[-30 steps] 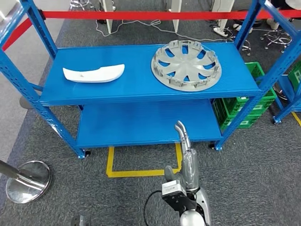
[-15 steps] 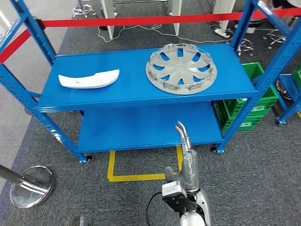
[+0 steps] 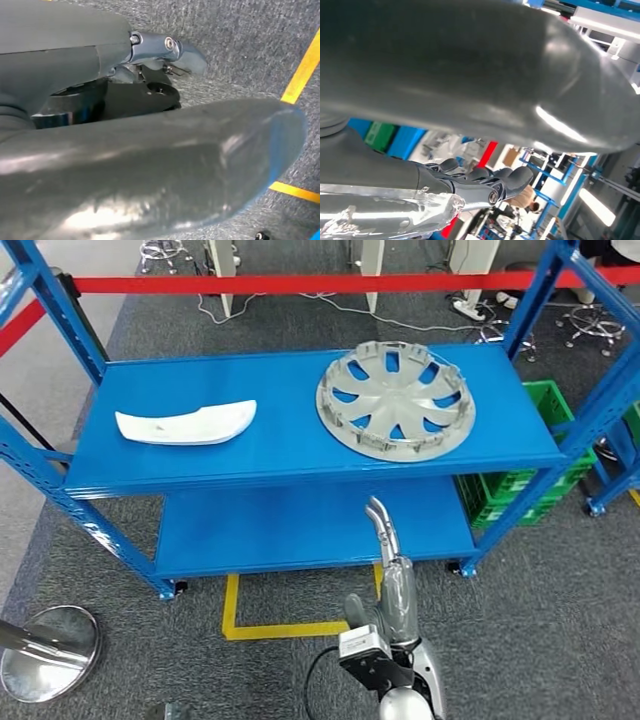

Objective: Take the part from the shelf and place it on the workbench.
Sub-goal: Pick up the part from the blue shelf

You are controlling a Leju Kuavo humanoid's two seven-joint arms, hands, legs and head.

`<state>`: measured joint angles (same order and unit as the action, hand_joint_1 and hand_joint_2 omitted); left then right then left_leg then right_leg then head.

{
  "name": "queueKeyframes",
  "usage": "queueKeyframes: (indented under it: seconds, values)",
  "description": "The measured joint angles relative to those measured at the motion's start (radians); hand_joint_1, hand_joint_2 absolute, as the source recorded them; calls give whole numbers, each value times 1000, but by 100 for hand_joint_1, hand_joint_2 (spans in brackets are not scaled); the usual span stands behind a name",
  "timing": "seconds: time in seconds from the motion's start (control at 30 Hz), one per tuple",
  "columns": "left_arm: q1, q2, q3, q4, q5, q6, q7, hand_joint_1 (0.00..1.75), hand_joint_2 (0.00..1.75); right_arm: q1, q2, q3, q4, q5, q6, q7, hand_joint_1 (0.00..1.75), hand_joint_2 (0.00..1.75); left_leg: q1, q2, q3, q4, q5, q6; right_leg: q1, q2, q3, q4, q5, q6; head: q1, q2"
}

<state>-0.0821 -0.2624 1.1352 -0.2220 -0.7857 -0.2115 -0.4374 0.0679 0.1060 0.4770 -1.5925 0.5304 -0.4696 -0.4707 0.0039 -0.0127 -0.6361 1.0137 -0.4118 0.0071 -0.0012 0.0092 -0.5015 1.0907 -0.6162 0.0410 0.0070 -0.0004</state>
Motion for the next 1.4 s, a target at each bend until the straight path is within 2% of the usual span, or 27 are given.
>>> queueKeyframes:
  seconds: [0.07, 0.1, 0.13, 0.17, 0.23, 0.27, 0.3, 0.47, 0.5, 0.57, 0.6, 0.63, 0.67, 0.7, 0.77, 0.8, 0.87, 0.97, 1.03, 1.1, 1.13, 1.17, 1.2, 1.27, 1.3, 1.33, 1.4]
  values:
    - [0, -1, 0, 0, -1, 7, 3, 0, 0, 0, 0, 0, 0, 1, 0, 1, 0, 0, 0, 0, 12, -2, -12, 5, 1, -1, -83, 136, -47, -2, 3, 0]
    - [1, -1, 0, 0, -1, 8, 3, 0, 0, 1, 0, 0, 0, 1, 0, 1, 0, 0, 0, 0, 18, -2, -18, 5, 1, -1, -126, 194, -55, -1, 4, 0]
    - [2, -1, 0, 0, -2, 10, 3, 0, 0, 2, -1, 0, 0, 1, 0, 1, 0, 0, 0, -1, 25, -2, -25, 5, 0, -1, -157, 220, -42, 0, 5, 0]
    - [3, -1, 0, 0, -2, 11, 3, 0, 0, 3, -1, 0, 0, 1, 0, 1, 0, 0, 1, -2, 36, -2, -32, 3, -1, -1, -170, 209, -7, 3, 5, 0]
    - [3, -2, 0, 0, -2, 12, 3, 0, 0, 3, -1, 0, 0, 1, 0, 1, 0, 0, 3, -5, 60, -2, -48, -4, -5, -2, -147, 98, 97, 10, 6, 0]
    - [1, -2, 0, 0, -2, 12, 3, 0, 0, 3, -1, 0, 0, 1, 0, 1, 0, 0, 2, -6, 69, 0, -56, -9, -7, -1, -128, 40, 134, 12, 6, 0]
    - [0, -3, 0, 0, -2, 12, 3, 0, 0, 2, -1, 0, 1, 1, 0, 2, 0, 0, 1, -7, 75, 1, -61, -15, -7, 0, -113, 0, 151, 10, 7, 0]
    - [-4, -4, 0, 0, -2, 12, 4, 0, 0, 2, 0, 1, 2, 2, 2, 3, 0, 0, -1, -4, 67, 16, -78, -37, -7, 5, -99, -32, 145, -21, -4, 0]
    - [-5, -4, 0, 0, -2, 12, 3, 0, 0, 1, 0, 1, 2, 2, 2, 3, 0, 0, -1, -3, 50, 50, -98, -42, -9, 4, -96, -35, 145, -27, -6, 0]
    - [-5, -4, 1, 0, -2, 12, 3, 0, 0, 1, 0, 1, 2, 3, 2, 3, 0, 0, 0, -1, -14, 170, -150, -48, -9, 1, -92, -36, 142, -35, -10, 0]
    - [-5, -4, 1, 0, -2, 12, 3, 0, 0, 2, 0, 1, 2, 3, 2, 3, 0, 0, 0, -1, -50, 231, -168, -50, -8, 0, -92, -36, 141, -37, -10, 0]
    - [-5, -4, 1, 0, -2, 12, 3, 0, 0, 2, 0, 1, 2, 4, 1, 3, 0, 0, 0, -1, -73, 266, -169, -50, -8, 0, -90, -36, 139, -38, -10, 0]
    - [-5, -4, 1, 0, -2, 11, 3, 0, 0, 2, 0, 1, 2, 5, 1, 3, 0, 0, 0, 0, -80, 266, -151, -48, -8, 1, -87, -36, 137, -39, -10, 0]
    - [-5, -3, 1, 0, -2, 11, 3, 0, 0, 2, 0, 1, 2, 7, 1, 3, 0, 0, 0, 0, -68, 231, -115, -46, -8, 3, -83, -36, 135, -38, -10, 0]
    - [-5, -4, 1, 0, -2, 9, 3, 0, 0, 2, 0, 1, 2, 9, 0, 3, 0, 0, -1, 0, -16, 110, -40, -39, -6, 5, -75, -35, 128, -31, -11, 0]
    - [-6, -4, 1, 0, -2, 7, 3, 0, 0, 2, 0, 2, 2, 9, 0, 3, 0, 0, -2, 1, 6, 57, -23, -36, -4, 6, -75, -34, 125, -27, -12, 0]
    - [-7, -5, 1, 0, -2, 4, 2, 0, 0, 2, 0, 2, 1, 10, -1, 3, 0, 0, -3, 0, 24, 12, -25, -30, 0, 6, -76, -37, 123, -17, -12, 0]
    - [-4, -6, 1, 0, -2, 2, 0, 0, 0, 2, 0, 2, 1, 10, -2, 3, 0, 0, 1, -1, 28, 1, -26, -16, -2, 3, -79, -31, 113, -1, -10, 0]
    - [-5, -7, 1, 0, -2, 1, -1, 0, 0, 2, 0, 2, 0, 10, -3, 3, 0, 0, 4, 0, 33, -2, -27, -8, -2, 1, -115, 46, 70, 7, -5, 0]
    - [-5, -7, 1, 0, -2, 1, -1, 0, 0, 3, 0, 2, -1, 10, -3, 3, 0, 0, 4, 0, 35, -2, -29, -3, -2, 0, -179, 172, 20, 12, -1, 0]
    - [-5, -7, 1, 0, -2, 1, -1, 0, 0, 3, 0, 2, -1, 10, -3, 3, 0, 0, 4, 0, 36, -2, -31, -2, -2, 0, -204, 214, 12, 13, -1, 0]
    - [-5, -7, 1, 0, -3, -1, -3, 0, 0, 4, 0, 2, -1, 10, -3, 3, 0, 0, 4, 0, 39, -2, -32, -1, -2, -1, -212, 221, 24, 14, 0, 0]
    - [-4, -7, 1, 0, -4, -6, -7, 0, 0, 4, 0, 2, -1, 10, -3, 3, 0, 0, 4, -1, 42, -2, -34, -2, -3, -1, -202, 191, 53, 14, 0, 0]
    - [-4, -7, 1, 0, -7, -29, -20, 0, 0, 3, 0, 2, -1, 10, -3, 3, 0, 0, 3, -3, 51, -2, -40, -9, -4, -2, -147, 68, 122, 14, 0, 0]
    - [-4, -7, 1, 0, -9, -44, -28, 0, 0, 3, 0, 3, -1, 10, -4, 3, 0, 0, 1, -4, 52, 0, -43, -14, -4, -1, -122, 14, 142, 10, 1, 0]
    - [-4, -6, 1, 0, -9, -60, -35, 0, 0, 3, 0, 3, -1, 9, -4, 3, 0, 0, -2, -5, 53, 0, -44, -19, -5, 0, -106, -19, 150, 6, 1, 0]
    - [-4, -6, 1, 0, -9, -85, -45, 0, 0, 4, 0, 3, -1, 9, -5, 2, 0, 0, -3, -5, 52, -3, -48, -30, -3, 3, -102, -35, 145, -10, -1, 0]
